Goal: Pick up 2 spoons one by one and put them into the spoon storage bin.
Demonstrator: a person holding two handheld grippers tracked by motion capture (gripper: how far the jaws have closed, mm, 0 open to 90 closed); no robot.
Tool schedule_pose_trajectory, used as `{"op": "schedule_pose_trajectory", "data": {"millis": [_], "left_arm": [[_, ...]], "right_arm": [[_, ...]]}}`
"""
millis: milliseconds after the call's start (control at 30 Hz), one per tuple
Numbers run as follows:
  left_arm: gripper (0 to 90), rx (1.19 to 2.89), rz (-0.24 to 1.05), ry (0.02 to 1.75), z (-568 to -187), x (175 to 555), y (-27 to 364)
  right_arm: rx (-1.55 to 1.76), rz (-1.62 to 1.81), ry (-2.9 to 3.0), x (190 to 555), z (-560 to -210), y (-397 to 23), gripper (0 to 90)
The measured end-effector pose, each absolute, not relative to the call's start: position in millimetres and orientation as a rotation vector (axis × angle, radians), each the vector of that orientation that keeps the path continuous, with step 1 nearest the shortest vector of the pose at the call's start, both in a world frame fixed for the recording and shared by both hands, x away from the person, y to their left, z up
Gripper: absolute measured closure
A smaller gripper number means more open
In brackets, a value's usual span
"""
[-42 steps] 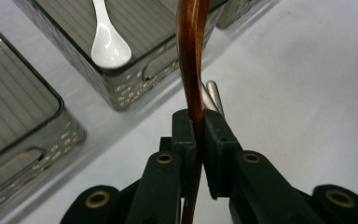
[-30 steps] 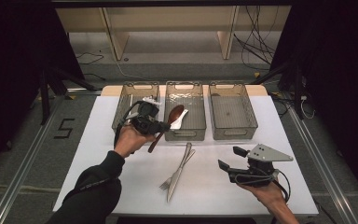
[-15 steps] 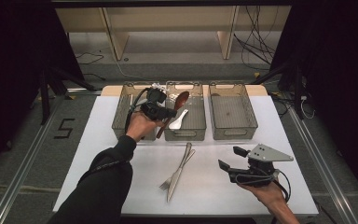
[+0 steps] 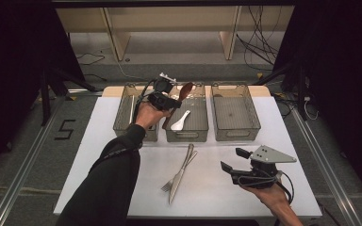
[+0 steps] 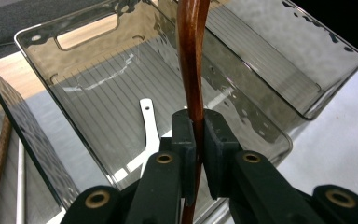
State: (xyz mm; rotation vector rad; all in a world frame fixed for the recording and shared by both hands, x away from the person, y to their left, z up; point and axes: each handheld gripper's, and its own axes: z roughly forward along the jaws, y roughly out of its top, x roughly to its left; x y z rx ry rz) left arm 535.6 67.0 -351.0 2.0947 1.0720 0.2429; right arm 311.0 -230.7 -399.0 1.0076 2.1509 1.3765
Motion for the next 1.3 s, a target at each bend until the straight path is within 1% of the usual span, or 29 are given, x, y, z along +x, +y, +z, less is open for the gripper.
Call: {"op": "schedule_pose_trajectory", "data": {"millis": [633, 1300], "left_arm": [[83.2, 2.072, 0.269, 1.087, -360, 553, 57], [82.0, 2.065, 0.286, 1.061, -377, 555, 52]], "right_arm": [[1.006, 1.378, 2.153, 311, -399, -231, 28.5], [1.005, 1.376, 2.158, 310, -400, -230, 28.5]]}}
